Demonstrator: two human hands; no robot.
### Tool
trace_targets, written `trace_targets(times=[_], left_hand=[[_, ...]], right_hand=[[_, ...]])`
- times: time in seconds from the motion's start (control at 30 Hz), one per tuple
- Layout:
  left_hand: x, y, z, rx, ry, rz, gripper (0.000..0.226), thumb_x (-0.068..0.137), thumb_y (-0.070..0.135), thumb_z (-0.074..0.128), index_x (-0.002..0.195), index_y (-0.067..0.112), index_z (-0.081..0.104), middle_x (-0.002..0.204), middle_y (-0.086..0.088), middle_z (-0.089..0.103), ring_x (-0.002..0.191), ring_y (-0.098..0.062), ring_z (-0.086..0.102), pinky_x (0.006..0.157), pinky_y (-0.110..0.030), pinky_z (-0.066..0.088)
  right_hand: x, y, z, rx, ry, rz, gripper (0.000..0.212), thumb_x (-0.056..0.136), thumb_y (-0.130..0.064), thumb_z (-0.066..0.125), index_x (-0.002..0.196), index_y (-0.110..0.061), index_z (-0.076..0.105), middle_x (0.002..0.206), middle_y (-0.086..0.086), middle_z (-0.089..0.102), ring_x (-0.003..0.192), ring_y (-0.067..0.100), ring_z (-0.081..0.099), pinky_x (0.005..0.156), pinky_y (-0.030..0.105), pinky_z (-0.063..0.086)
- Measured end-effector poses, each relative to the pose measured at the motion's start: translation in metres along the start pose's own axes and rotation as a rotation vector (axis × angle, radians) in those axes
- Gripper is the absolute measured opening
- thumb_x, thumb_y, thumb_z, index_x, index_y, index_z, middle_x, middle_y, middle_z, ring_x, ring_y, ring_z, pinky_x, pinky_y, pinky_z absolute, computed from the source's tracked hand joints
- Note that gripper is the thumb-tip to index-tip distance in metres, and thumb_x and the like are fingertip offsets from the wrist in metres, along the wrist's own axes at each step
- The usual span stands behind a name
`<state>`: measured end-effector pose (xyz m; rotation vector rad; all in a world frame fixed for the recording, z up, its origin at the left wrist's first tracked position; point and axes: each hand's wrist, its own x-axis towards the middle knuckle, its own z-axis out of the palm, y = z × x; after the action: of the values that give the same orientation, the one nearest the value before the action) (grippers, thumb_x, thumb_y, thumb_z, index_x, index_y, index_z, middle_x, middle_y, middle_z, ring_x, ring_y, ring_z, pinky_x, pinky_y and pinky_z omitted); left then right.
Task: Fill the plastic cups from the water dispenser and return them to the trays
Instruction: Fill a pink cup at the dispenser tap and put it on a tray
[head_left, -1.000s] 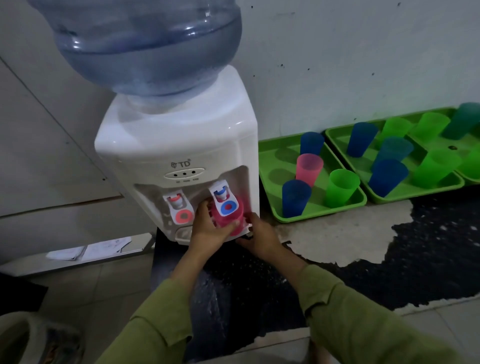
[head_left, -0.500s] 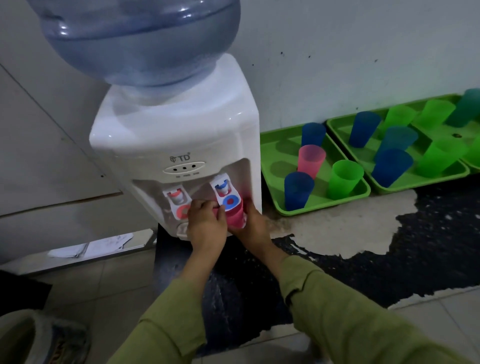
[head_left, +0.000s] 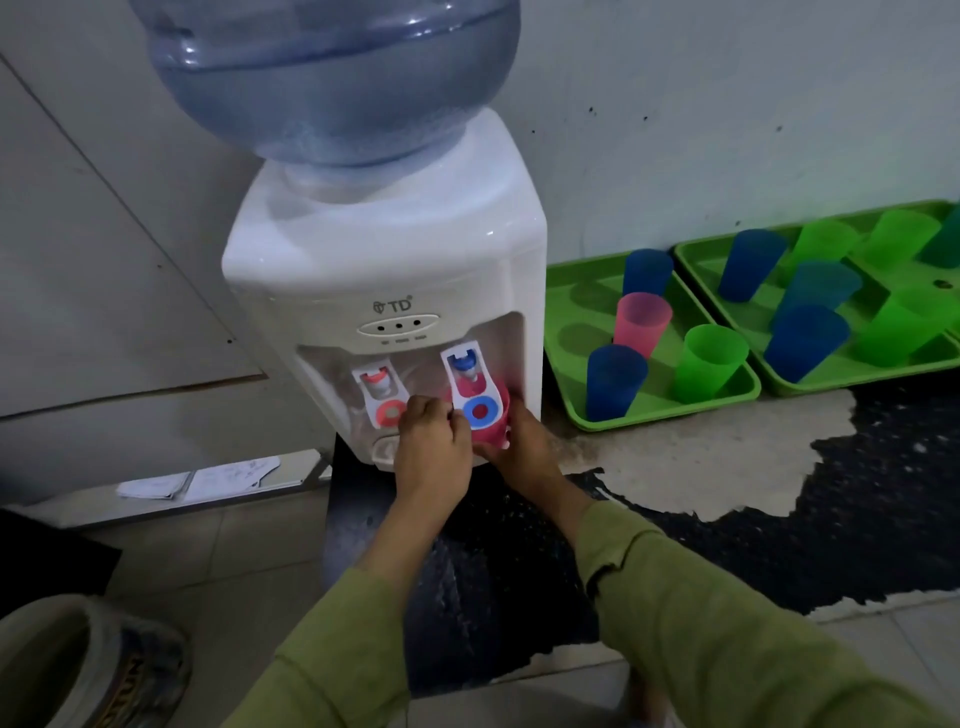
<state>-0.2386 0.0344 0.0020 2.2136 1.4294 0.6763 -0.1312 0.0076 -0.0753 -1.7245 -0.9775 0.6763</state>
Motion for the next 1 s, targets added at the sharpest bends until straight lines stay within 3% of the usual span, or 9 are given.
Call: trace_targets(times=[0.13,0.23,0.37,0.5,0.67,0.73,0.8,0.9,1.0], left_hand=[[-0.002,0.002,-0.011,-0.108,0.025,0.001,0.026,0.094,0.008,0.038,0.090,-0.009,0.058,0.104,-0.018,0.054,0.097,-0.029,0.050,0.086,-0.039,0.041],[0.003,0.006,-0.021,-0.219,0.055,-0.030,0.025,0.092,0.004,0.037,0.073,-0.006,0.051,0.088,-0.014,0.049,0.087,-0.028,0.048,0.073,-0.029,0.032],[0.008,0.008,-0.030,-0.292,0.016,-0.056,0.033,0.091,0.006,0.039,0.058,0.009,0.039,0.076,-0.012,0.047,0.076,-0.026,0.044,0.067,-0.032,0.027],[0.004,-0.006,-0.030,-0.389,0.062,-0.111,0.030,0.094,0.022,0.042,0.080,0.008,0.064,0.086,-0.004,0.064,0.079,-0.016,0.056,0.071,-0.030,0.038],[0.007,-0.032,-0.038,-0.471,0.315,-0.248,0.002,0.088,0.015,0.054,0.089,0.015,0.055,0.087,-0.001,0.061,0.076,-0.006,0.059,0.066,-0.019,0.038],[0.007,-0.040,-0.042,-0.518,0.385,-0.301,0.021,0.086,0.013,0.057,0.105,0.012,0.047,0.102,-0.005,0.058,0.084,-0.014,0.058,0.073,-0.022,0.041],[0.010,-0.046,-0.046,-0.547,0.438,-0.321,0.041,0.085,0.008,0.058,0.122,0.004,0.039,0.121,-0.015,0.049,0.098,-0.024,0.055,0.086,-0.037,0.046],[0.018,-0.052,-0.050,-0.459,0.401,-0.302,0.065,0.086,0.007,0.058,0.141,0.000,0.024,0.143,-0.021,0.028,0.130,-0.033,0.035,0.110,-0.041,0.030],[0.025,-0.054,-0.049,-0.460,0.310,-0.250,0.071,0.092,0.016,0.054,0.148,0.006,0.011,0.154,-0.016,0.015,0.143,-0.025,0.017,0.113,-0.035,0.016]], right_hand=[[0.001,0.000,-0.001,0.017,-0.036,0.043,0.065,0.066,-0.010,0.081,0.123,-0.014,0.051,0.116,0.002,0.063,0.105,0.015,0.060,0.088,0.024,0.051],[0.002,-0.002,-0.003,0.001,-0.051,0.054,0.067,0.066,-0.009,0.081,0.125,-0.013,0.051,0.116,0.002,0.063,0.100,0.011,0.058,0.076,0.009,0.044],[0.002,-0.006,-0.005,-0.029,-0.070,0.059,0.068,0.067,-0.009,0.081,0.127,-0.010,0.049,0.119,0.006,0.062,0.097,0.010,0.055,0.079,0.014,0.043],[0.000,-0.010,-0.008,0.008,-0.086,0.067,0.066,0.068,-0.002,0.078,0.127,-0.007,0.049,0.119,0.009,0.061,0.092,0.010,0.055,0.063,-0.001,0.041],[0.000,-0.009,-0.010,-0.006,-0.100,0.047,0.059,0.071,0.005,0.073,0.125,-0.004,0.048,0.120,0.015,0.059,0.090,0.014,0.058,0.059,-0.002,0.041],[0.000,-0.010,-0.010,-0.076,-0.105,0.050,0.057,0.076,-0.008,0.073,0.127,-0.008,0.046,0.121,0.011,0.058,0.097,0.018,0.059,0.073,0.008,0.041],[0.000,-0.009,-0.010,-0.166,-0.104,0.027,0.059,0.077,-0.019,0.073,0.128,-0.012,0.045,0.120,0.009,0.059,0.107,0.023,0.058,0.080,0.018,0.039],[0.001,-0.008,-0.009,-0.159,-0.107,0.039,0.060,0.076,-0.021,0.074,0.128,-0.013,0.045,0.120,0.009,0.060,0.108,0.023,0.057,0.081,0.020,0.039],[0.002,-0.008,-0.009,-0.160,-0.111,0.053,0.059,0.077,-0.023,0.073,0.128,-0.015,0.045,0.119,0.007,0.060,0.108,0.022,0.058,0.080,0.018,0.039]])
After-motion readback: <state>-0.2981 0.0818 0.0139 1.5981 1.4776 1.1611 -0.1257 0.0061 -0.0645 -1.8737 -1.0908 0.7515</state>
